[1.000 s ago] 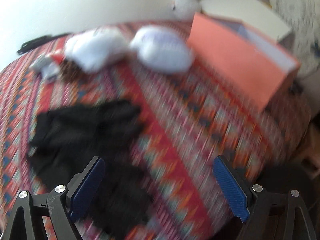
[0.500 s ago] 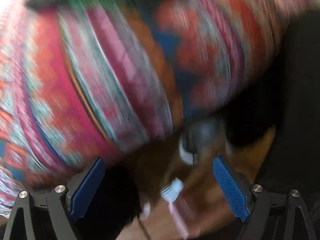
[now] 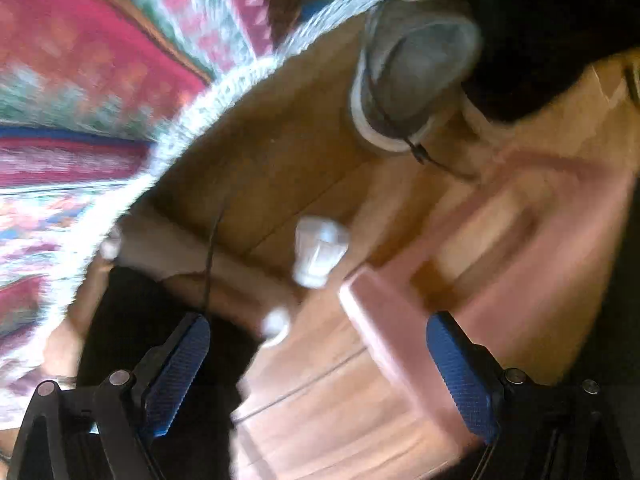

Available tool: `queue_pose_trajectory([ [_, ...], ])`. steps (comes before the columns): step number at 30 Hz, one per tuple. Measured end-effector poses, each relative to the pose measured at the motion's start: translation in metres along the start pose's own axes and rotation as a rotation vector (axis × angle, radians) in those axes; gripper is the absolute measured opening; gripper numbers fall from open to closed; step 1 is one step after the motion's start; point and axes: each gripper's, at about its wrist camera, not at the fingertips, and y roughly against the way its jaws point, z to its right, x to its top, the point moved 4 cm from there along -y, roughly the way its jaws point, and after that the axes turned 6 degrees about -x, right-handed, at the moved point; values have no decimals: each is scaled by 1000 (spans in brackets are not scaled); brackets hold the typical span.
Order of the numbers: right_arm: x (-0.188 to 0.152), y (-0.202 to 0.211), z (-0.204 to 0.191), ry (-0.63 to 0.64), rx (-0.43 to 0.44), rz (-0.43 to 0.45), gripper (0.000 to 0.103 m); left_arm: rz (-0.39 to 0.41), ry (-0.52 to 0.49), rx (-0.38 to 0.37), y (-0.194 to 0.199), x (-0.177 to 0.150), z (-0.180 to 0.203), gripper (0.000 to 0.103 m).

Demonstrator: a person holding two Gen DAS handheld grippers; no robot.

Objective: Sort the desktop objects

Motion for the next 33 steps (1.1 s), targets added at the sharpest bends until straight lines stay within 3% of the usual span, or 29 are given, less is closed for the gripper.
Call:
queue_pose_trajectory([
  [3,-4,-1,-11,-17,28,-2,47,-30,119,-104,-48,18,-19,92],
  [8,-11,9,-28,-19,33,-9,47,-92,98,-136,-92,16,-20,92],
  [18,-4,17,-51,22,-47,-70,48,-212,64,-209,-178,15,-19,90],
  [21,-4,8,-68,48,-55,-100,47,-206,86,-211,-188,22,-13,89],
  [22,-4,4,-74,61,-59,-109,47,-209,88,-197,-190,22,-13,77],
  [27,-2,-6,-105,124,-56,-126,47,-193,100,-231,-182,19,-13,77],
  [33,-2,-12,-121,150,-49,-114,47,-80,222,-347,-119,32,-24,77],
])
